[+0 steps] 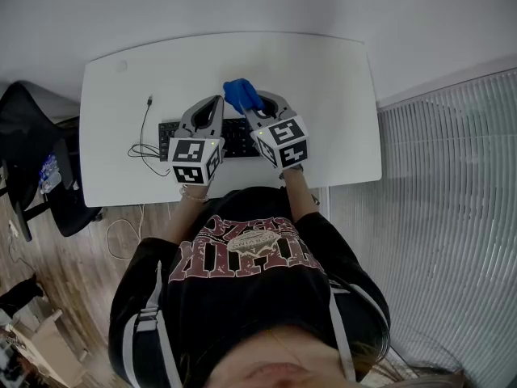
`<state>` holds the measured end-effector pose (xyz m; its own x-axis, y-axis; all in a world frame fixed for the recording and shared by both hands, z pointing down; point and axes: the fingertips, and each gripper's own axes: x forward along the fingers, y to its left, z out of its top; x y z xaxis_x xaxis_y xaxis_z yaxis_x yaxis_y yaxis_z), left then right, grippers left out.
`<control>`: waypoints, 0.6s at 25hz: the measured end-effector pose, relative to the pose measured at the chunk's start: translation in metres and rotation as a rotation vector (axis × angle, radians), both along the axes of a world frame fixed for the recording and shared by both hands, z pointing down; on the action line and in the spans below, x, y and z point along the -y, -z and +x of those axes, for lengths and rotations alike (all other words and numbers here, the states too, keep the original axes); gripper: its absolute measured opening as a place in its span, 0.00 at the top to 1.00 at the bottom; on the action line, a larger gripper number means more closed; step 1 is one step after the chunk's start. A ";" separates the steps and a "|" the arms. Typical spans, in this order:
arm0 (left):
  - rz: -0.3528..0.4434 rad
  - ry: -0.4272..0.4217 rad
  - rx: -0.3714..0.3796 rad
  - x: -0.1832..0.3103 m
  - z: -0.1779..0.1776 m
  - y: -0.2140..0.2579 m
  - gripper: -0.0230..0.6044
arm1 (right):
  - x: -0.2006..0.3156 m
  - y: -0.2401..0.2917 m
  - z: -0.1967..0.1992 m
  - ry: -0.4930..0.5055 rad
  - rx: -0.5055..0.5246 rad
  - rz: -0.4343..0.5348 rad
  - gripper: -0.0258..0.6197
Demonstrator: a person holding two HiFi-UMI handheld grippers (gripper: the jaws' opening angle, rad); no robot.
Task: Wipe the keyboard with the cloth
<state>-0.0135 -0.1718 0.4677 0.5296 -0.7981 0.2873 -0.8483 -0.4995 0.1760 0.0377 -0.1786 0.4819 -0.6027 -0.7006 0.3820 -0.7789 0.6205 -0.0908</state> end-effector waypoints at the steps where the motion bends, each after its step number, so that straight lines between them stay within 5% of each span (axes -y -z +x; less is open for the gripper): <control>1: 0.006 -0.001 -0.010 0.001 0.001 0.007 0.91 | 0.000 0.007 -0.001 0.000 0.002 0.011 0.86; 15: 0.126 0.014 -0.026 0.004 0.005 0.071 0.91 | 0.001 0.071 -0.011 -0.024 -0.002 0.153 0.86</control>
<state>-0.0084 -0.1753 0.3971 0.5239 -0.8346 0.1703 -0.8514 -0.5070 0.1343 0.0271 -0.1794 0.4105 -0.5845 -0.7650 0.2706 -0.7938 0.6082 0.0048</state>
